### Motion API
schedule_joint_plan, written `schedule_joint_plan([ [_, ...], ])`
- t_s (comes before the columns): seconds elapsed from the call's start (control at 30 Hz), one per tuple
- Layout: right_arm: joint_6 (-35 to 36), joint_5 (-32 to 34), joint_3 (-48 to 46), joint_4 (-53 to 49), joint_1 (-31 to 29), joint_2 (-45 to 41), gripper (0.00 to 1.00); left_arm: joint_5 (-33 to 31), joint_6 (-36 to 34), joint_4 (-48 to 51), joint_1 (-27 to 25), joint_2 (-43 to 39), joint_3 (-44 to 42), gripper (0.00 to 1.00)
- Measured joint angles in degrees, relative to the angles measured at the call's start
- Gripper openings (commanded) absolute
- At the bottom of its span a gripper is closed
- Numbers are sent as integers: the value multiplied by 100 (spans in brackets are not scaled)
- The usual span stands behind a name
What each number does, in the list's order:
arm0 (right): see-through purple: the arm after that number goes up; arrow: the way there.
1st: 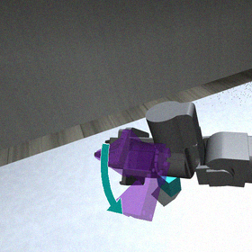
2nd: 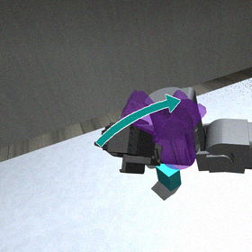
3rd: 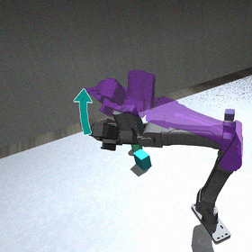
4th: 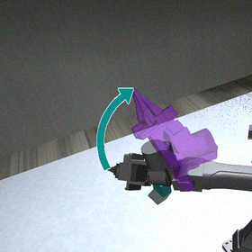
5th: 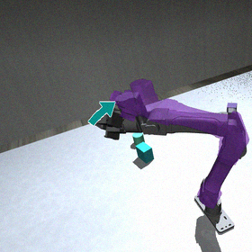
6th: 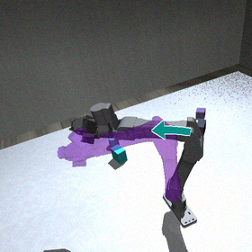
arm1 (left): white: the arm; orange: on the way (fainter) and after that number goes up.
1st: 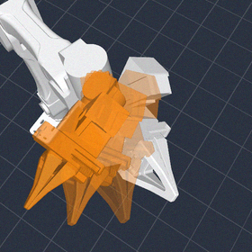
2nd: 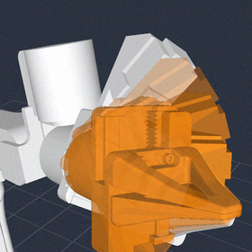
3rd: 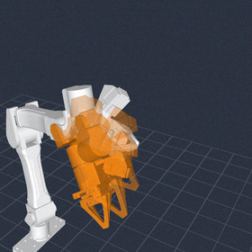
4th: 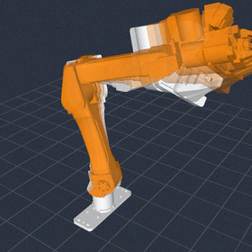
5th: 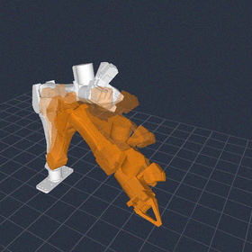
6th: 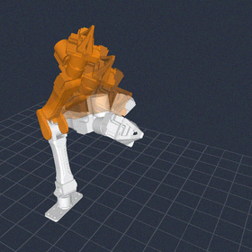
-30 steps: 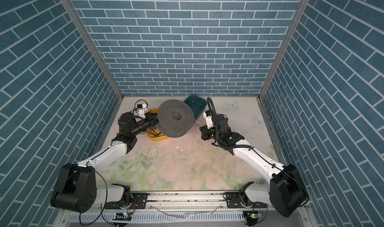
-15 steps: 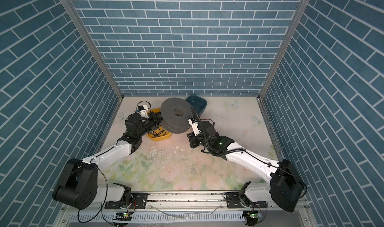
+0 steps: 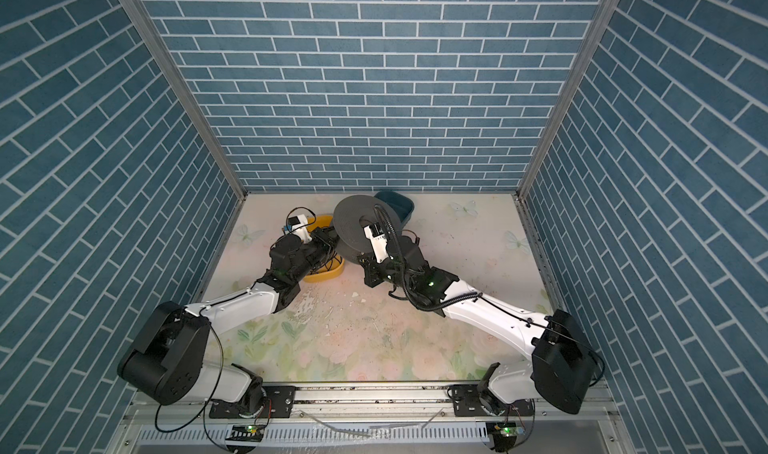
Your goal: Wrap the cables
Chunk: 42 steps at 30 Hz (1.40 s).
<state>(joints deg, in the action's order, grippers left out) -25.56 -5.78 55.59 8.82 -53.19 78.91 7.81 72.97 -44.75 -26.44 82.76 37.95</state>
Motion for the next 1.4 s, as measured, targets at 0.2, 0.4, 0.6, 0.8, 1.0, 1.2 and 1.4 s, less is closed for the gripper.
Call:
schedule_joint_plan([
  [0.2, -271, 164, -125, 1001, -57, 232, 0, -522, 188, -391, -256, 48, -20, 0],
  [0.4, -273, 522, -125, 1718, -90, 734, 0, -1119, 286, -511, -459, 68, -48, 0],
  [0.6, -72, 1060, -122, 2133, -157, 1038, 0, -1414, 393, -625, -590, 114, -203, 0],
  [0.8, 573, 1617, -120, 2483, -243, 1366, 0, -1486, 402, -590, -623, 114, -271, 0],
  [1.0, 1563, 2363, -11, 2889, -372, 1825, 0, -1556, 396, -474, -688, 114, -302, 0],
  [1.2, 2282, 3008, 212, 3084, -442, 2264, 0, -1561, 442, -363, -695, 114, -393, 0],
  [1.4, 2389, 3023, 210, 2955, -444, 2203, 9, -1504, 444, -358, -706, 114, -415, 0],
])
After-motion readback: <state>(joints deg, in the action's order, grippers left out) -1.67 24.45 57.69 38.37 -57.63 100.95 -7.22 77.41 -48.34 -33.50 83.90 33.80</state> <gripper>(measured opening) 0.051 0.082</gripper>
